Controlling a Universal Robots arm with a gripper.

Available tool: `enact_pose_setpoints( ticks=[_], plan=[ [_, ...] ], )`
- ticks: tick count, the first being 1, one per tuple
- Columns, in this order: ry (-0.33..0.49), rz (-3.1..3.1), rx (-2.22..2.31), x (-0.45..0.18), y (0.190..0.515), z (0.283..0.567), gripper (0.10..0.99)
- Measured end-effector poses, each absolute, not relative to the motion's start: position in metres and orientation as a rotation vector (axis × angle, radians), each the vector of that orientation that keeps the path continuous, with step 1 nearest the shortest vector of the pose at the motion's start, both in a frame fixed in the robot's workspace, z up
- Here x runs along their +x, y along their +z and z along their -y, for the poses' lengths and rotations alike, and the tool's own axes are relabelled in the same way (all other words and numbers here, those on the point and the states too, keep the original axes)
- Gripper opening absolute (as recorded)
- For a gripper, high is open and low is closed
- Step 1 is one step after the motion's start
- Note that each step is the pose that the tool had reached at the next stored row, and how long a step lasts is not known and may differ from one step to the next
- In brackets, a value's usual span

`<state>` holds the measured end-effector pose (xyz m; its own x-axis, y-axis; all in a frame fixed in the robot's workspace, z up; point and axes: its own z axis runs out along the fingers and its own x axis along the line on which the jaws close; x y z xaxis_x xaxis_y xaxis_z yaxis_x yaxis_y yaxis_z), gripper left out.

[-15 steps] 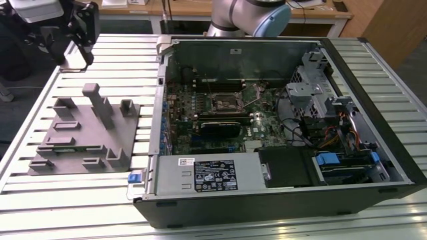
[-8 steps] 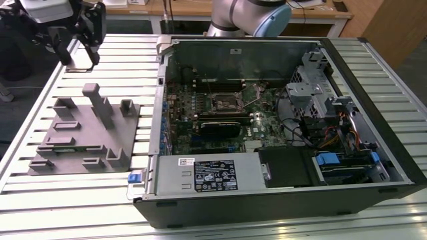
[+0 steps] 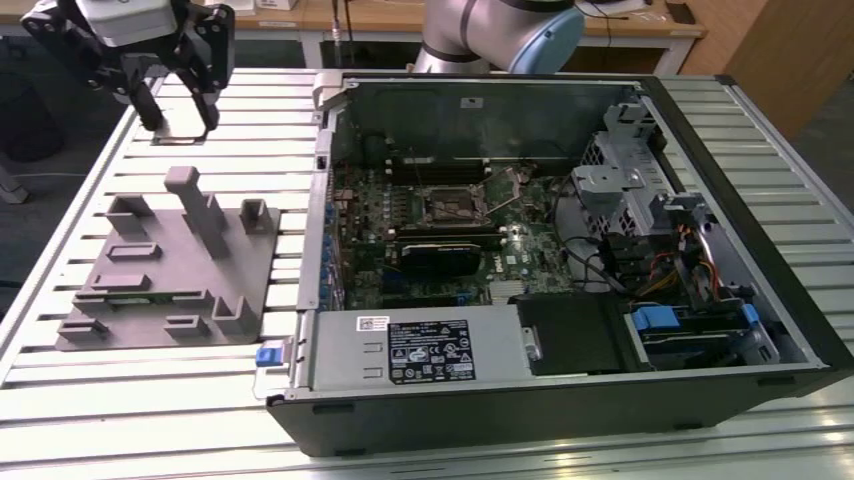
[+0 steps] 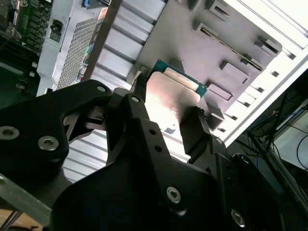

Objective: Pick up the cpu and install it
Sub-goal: 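Pick up the cpu and move it towards the insertion slot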

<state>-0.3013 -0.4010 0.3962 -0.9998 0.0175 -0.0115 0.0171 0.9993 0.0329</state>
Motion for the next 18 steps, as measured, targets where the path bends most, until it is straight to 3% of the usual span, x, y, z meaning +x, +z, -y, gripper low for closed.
enact_pose_setpoints(
  ticks=[18],
  plan=[
    [0.051, -3.129, 0.027, -0.251, 0.395, 0.401, 0.529]
  ],
)
